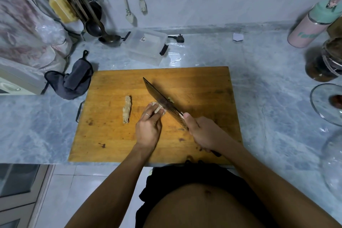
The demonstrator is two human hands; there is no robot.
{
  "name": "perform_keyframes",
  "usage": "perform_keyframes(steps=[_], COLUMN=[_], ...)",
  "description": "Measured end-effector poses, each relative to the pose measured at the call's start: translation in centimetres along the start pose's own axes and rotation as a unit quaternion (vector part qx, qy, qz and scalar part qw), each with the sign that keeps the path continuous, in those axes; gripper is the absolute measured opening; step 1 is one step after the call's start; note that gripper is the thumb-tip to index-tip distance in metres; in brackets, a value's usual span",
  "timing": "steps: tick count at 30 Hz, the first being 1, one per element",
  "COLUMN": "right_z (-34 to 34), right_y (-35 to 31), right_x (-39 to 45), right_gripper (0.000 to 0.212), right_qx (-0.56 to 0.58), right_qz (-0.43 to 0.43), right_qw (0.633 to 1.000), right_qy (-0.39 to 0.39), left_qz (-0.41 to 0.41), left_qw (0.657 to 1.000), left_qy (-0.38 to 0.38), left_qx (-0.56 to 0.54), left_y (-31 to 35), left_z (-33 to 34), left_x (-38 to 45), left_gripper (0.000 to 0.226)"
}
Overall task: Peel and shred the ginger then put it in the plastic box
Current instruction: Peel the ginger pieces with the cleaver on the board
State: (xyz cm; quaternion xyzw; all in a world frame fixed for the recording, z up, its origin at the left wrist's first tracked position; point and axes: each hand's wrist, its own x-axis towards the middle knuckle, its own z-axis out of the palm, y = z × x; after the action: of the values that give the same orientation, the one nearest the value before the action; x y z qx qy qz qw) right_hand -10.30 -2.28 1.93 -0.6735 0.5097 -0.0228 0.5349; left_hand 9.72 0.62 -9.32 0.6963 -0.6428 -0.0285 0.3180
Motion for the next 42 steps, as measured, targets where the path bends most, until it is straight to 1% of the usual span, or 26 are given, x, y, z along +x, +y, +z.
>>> perform_keyframes(steps=[4, 8, 11, 14, 18, 22, 27, 30, 35, 38, 42], right_z=[0.1, 0.0, 0.1, 0.7, 1.9, 1.9, 2.2, 1.5, 0.9, 0.4, 0.9], right_y=[0.1, -0.4, -1.3, -1.9, -1.7, -1.4, -1.4, -1.0, 1.4, 1.9, 0.9], right_x=[0.1, 0.8, 1.7, 2.3, 3.5, 3.6, 3.4, 2.7, 1.4, 0.4, 0.2], right_gripper=[0.074, 0.073, 0.069, 0.068, 0.069, 0.073, 0.070, 0.068, 0.070, 0.069, 0.070], right_qx=[-0.002, -0.008, -0.010, -0.004, -0.049, -0.053, -0.061, -0.029, 0.012, 0.025, 0.065], right_qz=[0.014, 0.036, 0.021, 0.010, 0.009, 0.000, 0.002, 0.015, 0.034, 0.039, 0.040], right_qw=[1.000, 0.999, 1.000, 1.000, 0.998, 0.998, 0.997, 0.998, 0.995, 0.993, 0.994], right_qy=[-0.011, -0.015, 0.003, 0.009, 0.047, 0.042, 0.054, 0.054, 0.091, 0.111, 0.081], left_qz=[0.002, -0.002, -0.001, 0.000, -0.005, -0.014, -0.031, -0.047, -0.093, -0.093, -0.093], left_qw=[1.000, 1.000, 1.000, 1.000, 0.999, 0.999, 0.997, 0.994, 0.986, 0.986, 0.989], left_qy=[-0.002, 0.001, 0.010, 0.019, 0.011, 0.000, -0.005, -0.027, -0.055, -0.064, -0.072], left_qx=[-0.001, -0.010, -0.025, -0.024, -0.034, -0.053, -0.072, -0.090, -0.125, -0.126, -0.093], left_y=[-0.1, -0.2, -0.2, -0.3, -0.6, -0.7, -0.4, -0.5, -0.4, -0.2, 0.2], left_z=[0.1, 0.3, 0.5, 0.6, 0.7, 0.4, -0.1, -0.4, -0.9, -1.3, -1.8], left_x=[0.0, 0.1, 0.2, 0.2, 0.2, 0.2, 0.3, 0.5, 0.5, 0.5, 0.6], left_gripper=[0.033, 0.036, 0.035, 0.030, 0.034, 0.035, 0.030, 0.031, 0.032, 0.032, 0.030])
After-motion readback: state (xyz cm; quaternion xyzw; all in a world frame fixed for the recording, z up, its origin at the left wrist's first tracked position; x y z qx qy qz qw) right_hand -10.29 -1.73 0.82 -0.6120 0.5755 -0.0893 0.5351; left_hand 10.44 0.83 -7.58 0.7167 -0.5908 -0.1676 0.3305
